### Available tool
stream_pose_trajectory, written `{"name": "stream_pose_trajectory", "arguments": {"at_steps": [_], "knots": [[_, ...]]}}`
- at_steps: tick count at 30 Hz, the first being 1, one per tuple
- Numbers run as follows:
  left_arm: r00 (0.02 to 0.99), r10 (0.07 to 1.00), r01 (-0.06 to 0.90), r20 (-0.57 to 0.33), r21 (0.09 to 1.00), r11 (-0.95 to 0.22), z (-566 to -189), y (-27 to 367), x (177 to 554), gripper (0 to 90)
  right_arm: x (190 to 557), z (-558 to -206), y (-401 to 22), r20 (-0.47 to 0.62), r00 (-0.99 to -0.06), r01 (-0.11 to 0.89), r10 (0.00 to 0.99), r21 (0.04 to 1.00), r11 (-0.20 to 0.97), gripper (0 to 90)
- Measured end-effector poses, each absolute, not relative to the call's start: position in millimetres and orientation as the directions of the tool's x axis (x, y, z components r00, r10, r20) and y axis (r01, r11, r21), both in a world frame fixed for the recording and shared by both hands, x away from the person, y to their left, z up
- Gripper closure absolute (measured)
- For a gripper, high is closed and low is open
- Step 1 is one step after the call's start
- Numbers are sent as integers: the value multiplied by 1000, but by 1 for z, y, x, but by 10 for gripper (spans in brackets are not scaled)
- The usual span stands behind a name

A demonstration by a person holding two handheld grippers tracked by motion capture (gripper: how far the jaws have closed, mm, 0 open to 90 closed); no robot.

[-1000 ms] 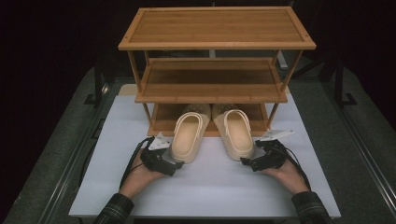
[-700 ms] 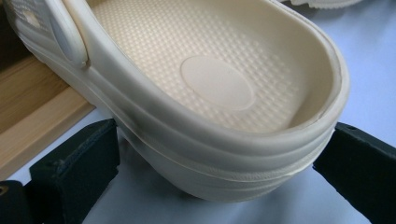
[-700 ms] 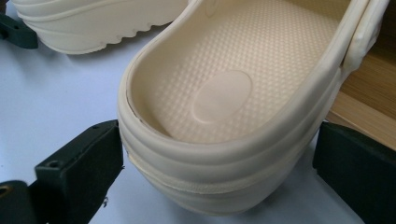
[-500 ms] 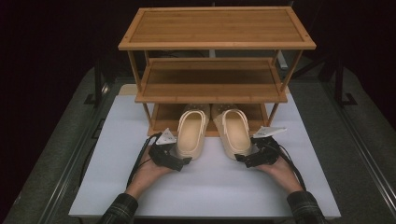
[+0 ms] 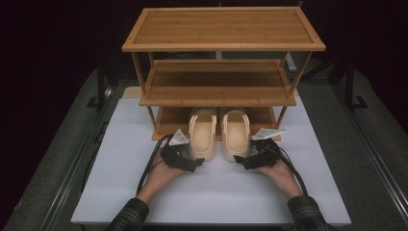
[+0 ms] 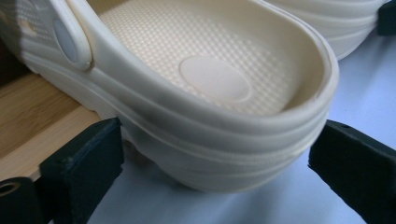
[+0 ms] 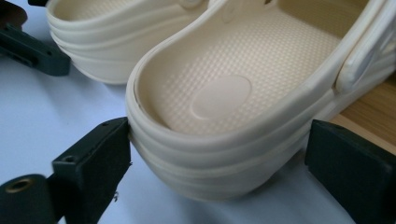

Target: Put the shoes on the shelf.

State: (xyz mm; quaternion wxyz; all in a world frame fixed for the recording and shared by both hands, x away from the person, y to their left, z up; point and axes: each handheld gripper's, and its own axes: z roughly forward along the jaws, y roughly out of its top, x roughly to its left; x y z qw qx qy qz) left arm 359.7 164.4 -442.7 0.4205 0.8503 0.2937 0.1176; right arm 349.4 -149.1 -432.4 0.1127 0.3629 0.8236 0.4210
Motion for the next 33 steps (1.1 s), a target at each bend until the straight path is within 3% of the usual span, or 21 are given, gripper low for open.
{"name": "stream_pose_trajectory", "arguments": {"at_steps": [8, 21, 33], "knots": [[789, 611, 409, -58, 791, -454, -444, 159, 363, 106, 350, -433, -135, 95, -700, 492, 708, 783, 381, 137], [795, 605, 415, -41, 764, -494, -439, 154, 385, 110, 369, -432, -139, 136, -675, 518, 726, 787, 334, 151], [771, 635, 437, -58, 772, -461, -441, 145, 409, 109, 401, -429, -143, 154, -665, 522, 731, 796, 307, 151]]}}
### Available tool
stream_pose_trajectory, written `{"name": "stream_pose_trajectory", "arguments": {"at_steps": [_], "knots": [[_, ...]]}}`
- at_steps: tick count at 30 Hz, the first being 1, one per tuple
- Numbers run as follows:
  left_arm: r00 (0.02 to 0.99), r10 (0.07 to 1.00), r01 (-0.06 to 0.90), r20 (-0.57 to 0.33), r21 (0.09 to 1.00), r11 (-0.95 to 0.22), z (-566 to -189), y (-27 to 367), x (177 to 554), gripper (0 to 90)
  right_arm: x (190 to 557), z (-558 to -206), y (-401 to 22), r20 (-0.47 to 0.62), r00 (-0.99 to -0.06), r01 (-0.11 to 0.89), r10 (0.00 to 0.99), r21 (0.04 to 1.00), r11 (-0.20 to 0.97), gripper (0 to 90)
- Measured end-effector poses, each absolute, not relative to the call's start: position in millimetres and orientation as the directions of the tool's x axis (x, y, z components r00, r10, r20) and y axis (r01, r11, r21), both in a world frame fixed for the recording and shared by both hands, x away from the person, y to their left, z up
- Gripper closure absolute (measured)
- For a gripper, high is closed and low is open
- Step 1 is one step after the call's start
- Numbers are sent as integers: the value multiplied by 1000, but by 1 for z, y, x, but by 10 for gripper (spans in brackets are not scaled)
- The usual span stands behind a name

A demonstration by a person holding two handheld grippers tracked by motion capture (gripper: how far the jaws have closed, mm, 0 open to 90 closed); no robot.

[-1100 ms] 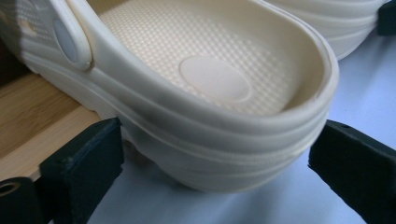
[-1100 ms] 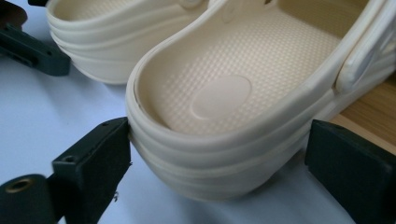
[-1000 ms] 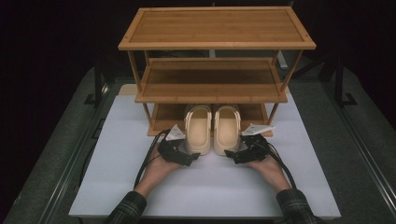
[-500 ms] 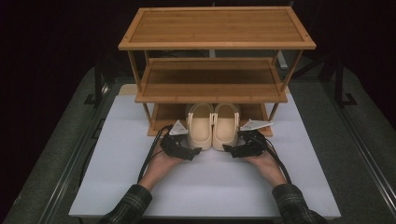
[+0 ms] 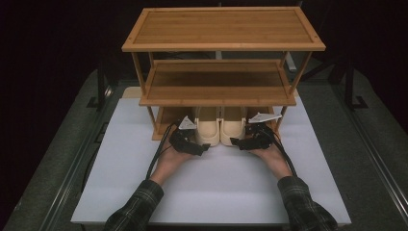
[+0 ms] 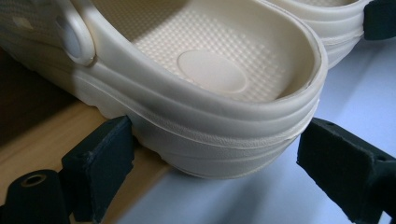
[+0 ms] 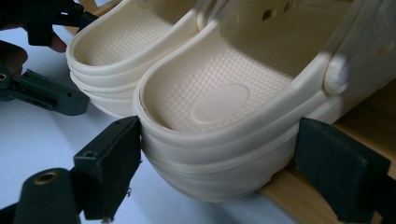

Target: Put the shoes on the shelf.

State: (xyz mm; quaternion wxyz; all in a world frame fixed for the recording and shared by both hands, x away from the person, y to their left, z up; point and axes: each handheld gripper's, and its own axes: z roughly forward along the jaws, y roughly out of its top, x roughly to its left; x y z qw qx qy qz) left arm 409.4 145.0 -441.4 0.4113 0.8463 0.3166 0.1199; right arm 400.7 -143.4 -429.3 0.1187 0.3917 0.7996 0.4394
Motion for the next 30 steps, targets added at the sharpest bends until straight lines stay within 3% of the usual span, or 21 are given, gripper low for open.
{"name": "stream_pose_trajectory", "arguments": {"at_steps": [9, 11, 20, 25, 30], "knots": [[768, 640, 442, -41, 757, -482, -441, 139, 428, 108, 417, -430, -145, 167, -647, 529, 744, 800, 281, 154], [759, 649, 456, -52, 754, -473, -442, 138, 432, 108, 428, -432, -148, 132, -671, 485, 730, 823, 297, 155], [754, 656, 457, -23, 736, -500, -440, 135, 440, 108, 431, -432, -145, 152, -633, 533, 759, 796, 286, 165], [763, 644, 468, -64, 741, -481, -438, 139, 439, 110, 428, -432, -146, 170, -616, 558, 769, 783, 274, 169], [773, 632, 446, -63, 761, -470, -426, 147, 429, 120, 422, -428, -149, 139, -627, 543, 766, 783, 303, 115]]}}
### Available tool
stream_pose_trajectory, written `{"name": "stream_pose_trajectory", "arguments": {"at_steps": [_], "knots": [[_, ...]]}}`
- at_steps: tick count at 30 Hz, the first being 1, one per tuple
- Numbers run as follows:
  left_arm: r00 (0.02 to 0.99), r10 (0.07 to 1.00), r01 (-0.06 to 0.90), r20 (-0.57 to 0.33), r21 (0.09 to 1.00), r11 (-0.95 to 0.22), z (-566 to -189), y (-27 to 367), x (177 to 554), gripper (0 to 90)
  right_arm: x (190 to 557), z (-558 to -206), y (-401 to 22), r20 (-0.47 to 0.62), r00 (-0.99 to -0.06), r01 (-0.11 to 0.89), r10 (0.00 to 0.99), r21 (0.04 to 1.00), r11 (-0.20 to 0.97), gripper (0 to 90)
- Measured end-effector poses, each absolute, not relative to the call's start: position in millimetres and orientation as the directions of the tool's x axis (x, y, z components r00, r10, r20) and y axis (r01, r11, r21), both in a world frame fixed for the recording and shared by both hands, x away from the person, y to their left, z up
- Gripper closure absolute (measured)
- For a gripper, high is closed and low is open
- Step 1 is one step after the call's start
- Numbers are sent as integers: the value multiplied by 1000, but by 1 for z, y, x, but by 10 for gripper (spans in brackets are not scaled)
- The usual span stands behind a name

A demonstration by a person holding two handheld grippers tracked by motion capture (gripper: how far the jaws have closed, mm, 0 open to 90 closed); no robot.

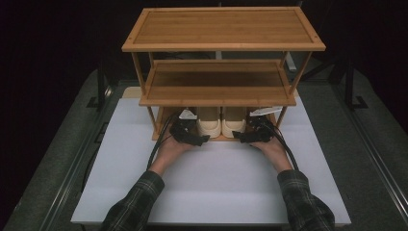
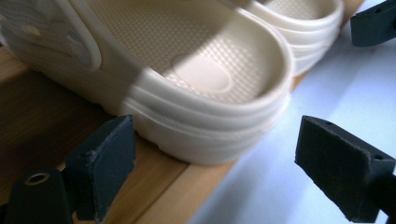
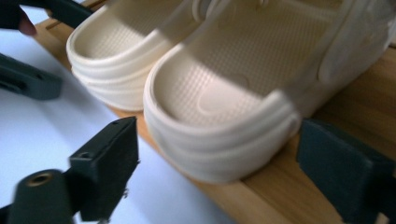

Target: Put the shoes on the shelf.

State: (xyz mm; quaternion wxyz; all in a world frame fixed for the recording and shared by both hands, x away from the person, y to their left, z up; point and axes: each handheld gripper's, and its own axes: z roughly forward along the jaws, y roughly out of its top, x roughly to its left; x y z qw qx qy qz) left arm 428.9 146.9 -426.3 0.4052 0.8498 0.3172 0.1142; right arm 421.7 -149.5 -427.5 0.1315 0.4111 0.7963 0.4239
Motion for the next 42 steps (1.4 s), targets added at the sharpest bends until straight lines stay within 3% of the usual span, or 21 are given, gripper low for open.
{"name": "stream_pose_trajectory", "arguments": {"at_steps": [8, 21, 32, 42], "knots": [[798, 602, 401, -35, 777, -486, -414, 169, 403, 112, 398, -422, -166, 112, -617, 537, 779, 783, 313, 64], [777, 630, 423, -15, 754, -503, -417, 231, 344, 118, 340, -419, -206, 68, -598, 525, 798, 786, 326, 44], [750, 660, 436, 41, 719, -541, -421, 281, 292, 100, 290, -432, -252, 63, -538, 584, 840, 747, 319, 42], [718, 694, 471, 56, 696, -543, -435, 315, 271, 82, 265, -446, -279, 65, -498, 633, 865, 709, 312, 34]]}}
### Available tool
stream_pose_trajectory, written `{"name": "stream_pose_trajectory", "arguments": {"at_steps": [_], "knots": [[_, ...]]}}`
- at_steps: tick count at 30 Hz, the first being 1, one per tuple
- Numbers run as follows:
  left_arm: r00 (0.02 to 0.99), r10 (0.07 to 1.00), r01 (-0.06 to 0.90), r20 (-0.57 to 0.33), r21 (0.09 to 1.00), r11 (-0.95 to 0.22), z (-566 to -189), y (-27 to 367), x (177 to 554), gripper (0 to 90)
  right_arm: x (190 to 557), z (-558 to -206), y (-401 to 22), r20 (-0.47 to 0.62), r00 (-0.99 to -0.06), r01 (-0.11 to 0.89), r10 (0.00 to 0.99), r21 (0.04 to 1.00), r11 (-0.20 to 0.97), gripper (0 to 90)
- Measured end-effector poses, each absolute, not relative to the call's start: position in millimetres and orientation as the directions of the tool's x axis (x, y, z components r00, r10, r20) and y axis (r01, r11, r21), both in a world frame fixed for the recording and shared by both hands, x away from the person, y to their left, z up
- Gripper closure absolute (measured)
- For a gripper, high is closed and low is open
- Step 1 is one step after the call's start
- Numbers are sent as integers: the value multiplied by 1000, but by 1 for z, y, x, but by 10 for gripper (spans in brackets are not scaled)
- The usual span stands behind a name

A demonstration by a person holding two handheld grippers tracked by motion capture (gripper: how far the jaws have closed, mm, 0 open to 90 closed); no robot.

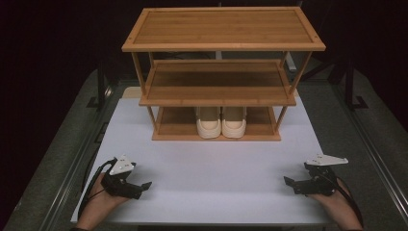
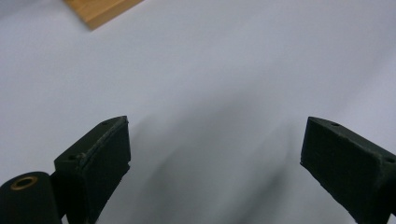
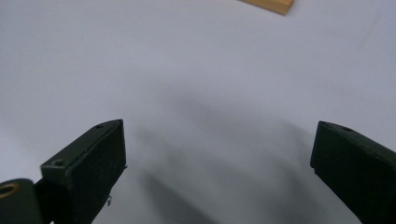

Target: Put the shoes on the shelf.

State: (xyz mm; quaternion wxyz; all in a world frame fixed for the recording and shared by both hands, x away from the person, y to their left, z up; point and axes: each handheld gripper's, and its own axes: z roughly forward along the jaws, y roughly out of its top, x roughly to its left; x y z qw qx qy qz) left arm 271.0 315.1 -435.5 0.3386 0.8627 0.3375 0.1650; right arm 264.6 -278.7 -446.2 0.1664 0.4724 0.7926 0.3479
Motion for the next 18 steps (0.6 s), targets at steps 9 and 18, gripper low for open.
{"name": "stream_pose_trajectory", "arguments": {"at_steps": [9, 18], "knots": [[697, 717, 508, 9, 700, -502, -450, 331, 266, 71, 260, -456, -282, 21, -503, 641, 864, 679, 357, 29], [696, 718, 505, 15, 702, -503, -450, 331, 265, 69, 259, -457, -282, 21, -502, 635, 865, 688, 352, 27]]}}
